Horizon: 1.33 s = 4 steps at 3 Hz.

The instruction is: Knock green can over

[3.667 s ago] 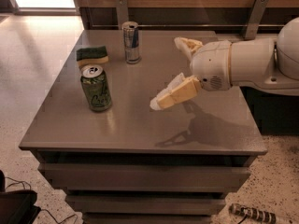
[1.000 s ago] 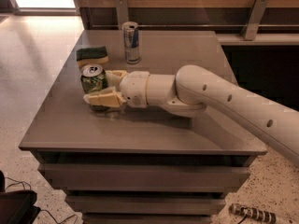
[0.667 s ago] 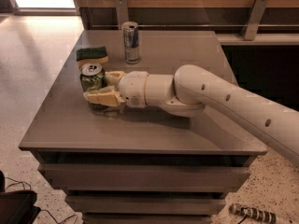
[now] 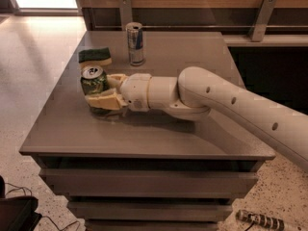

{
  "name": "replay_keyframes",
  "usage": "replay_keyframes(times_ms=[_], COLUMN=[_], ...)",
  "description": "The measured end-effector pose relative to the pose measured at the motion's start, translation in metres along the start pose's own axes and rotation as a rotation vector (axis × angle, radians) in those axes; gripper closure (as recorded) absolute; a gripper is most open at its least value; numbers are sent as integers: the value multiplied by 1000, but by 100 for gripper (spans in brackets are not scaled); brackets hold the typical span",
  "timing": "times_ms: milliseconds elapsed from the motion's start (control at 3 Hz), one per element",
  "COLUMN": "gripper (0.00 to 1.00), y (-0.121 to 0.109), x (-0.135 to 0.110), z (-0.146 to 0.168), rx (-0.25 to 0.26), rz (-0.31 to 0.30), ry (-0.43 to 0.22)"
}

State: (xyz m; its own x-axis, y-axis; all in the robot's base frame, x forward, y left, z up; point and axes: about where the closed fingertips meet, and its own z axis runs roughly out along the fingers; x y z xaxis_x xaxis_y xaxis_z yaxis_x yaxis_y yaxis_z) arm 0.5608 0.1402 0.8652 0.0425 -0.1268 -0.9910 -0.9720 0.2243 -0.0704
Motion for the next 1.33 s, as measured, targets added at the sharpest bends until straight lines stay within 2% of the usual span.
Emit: replay_keyframes(times_ms=[333,667,1333], gripper=[100,100,100], y=[0,-1,-4], x=[0,-2,1], z=[0,-5,-37], rx=[0,12,53], rz=[0,3,27], ry=[0,52,170])
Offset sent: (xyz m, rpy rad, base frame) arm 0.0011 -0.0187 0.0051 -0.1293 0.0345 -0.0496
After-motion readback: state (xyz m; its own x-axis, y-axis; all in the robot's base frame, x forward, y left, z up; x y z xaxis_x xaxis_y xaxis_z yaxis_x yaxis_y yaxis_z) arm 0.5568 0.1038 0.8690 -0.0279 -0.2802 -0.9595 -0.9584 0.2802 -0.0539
